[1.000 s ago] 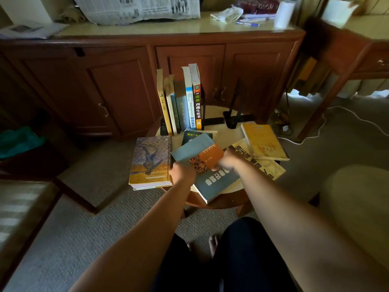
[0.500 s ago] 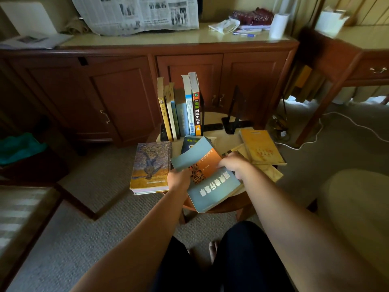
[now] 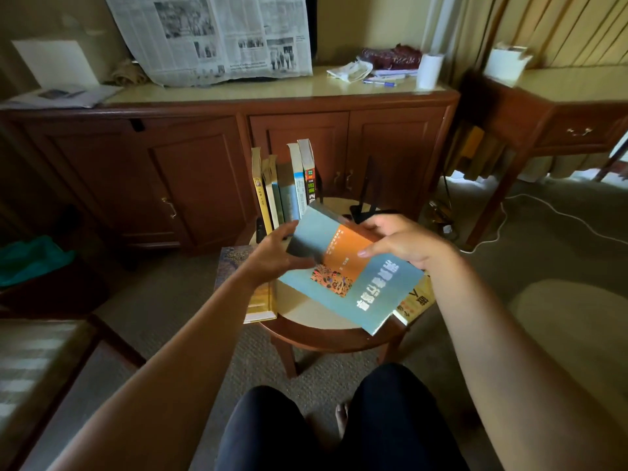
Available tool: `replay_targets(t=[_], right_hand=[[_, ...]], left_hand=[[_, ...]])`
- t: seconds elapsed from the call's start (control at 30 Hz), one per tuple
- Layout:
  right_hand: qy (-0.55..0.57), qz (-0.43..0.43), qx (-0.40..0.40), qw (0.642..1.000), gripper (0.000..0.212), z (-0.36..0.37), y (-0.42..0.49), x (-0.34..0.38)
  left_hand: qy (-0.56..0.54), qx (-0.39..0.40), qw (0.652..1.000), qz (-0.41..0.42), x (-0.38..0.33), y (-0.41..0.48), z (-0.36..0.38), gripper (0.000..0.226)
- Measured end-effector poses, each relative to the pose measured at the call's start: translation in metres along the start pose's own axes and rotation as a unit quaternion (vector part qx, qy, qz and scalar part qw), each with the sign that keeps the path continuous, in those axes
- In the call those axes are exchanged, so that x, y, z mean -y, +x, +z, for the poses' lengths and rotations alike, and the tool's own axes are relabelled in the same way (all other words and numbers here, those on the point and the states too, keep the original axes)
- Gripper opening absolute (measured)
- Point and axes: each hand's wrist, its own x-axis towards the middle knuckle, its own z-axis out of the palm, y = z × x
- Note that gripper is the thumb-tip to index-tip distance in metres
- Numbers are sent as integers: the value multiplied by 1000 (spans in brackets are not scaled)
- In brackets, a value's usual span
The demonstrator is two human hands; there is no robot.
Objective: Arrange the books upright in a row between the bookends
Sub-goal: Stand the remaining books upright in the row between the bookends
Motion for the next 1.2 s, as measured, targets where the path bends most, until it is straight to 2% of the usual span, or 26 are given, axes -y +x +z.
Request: replay_targets(t=[0.03,0.1,0.2,0.27,0.3,0.33,0.37,0.4,0.43,0.47,0.5,0.53,0.57,0.63,0.7,0.77,0.83,0.9,0.93,0.97,1.03,1.13,1.2], right_hand=[[-18,-21,3,1000,46,-5,-6,7],[-53,-59,-13,997,56,-13,-10,13],[-115,-99,-76,985,59,-19,-11,12],[-124,-93,-135,979,62,-16,-14,9],[-70,-73,-179,979,66,-13,-14,6],[30,-36,-230,972,71,-12,-14,4],[164,31,-265,950,81,-12,-15,3],[312,119,-249,909,101,-13,-14,1],[443,185,-167,861,121,-15,-14,-2],[543,201,-64,812,129,-16,-15,-2],[604,185,10,775,129,-17,-16,-2],[628,163,34,760,122,-18,-15,0],[628,148,15,764,110,-17,-16,5],[571,143,-68,805,79,-15,-11,17],[517,141,-120,836,53,-9,-4,22],[497,131,-138,847,43,-6,1,26],[486,99,-159,854,35,-5,10,27],[458,53,-210,862,43,-4,24,30],[432,32,-248,867,48,-3,33,32],[398,11,-287,871,48,-1,42,33],[327,-38,-354,876,28,0,62,31],[244,-88,-413,873,14,-1,95,25],[204,-75,-420,881,10,1,125,19]], left_hand=[[-11,22,999,23,-7,-1,-3,90],[-28,6,998,60,-21,-7,-4,72],[-43,-84,991,98,-34,-20,7,60],[-56,-155,980,114,-41,-27,20,54],[-51,-191,973,121,-44,-28,25,53],[-39,-225,965,132,-47,-29,28,52],[-25,-251,957,145,-48,-30,29,51],[-18,-272,949,159,-48,-30,29,49],[-15,-288,942,170,-47,-32,29,48],[-16,-296,938,177,-45,-34,29,47],[-13,-298,936,186,-41,-35,30,46],[-4,-290,935,206,-36,-36,32,46],[17,-276,931,238,-30,-37,35,46],[83,-249,909,323,-15,-33,40,46],[150,-207,896,362,3,-21,40,49],[190,-142,910,339,17,-10,39,55],[246,-70,909,327,26,5,31,61],[310,-25,894,322,30,22,21,61],[312,-26,893,323,27,32,15,55],[292,-49,901,316,20,42,9,47],[247,-143,916,283,-1,65,-5,38],[261,-335,876,230,-27,113,-28,36],[244,-392,877,135,-34,142,-39,43]])
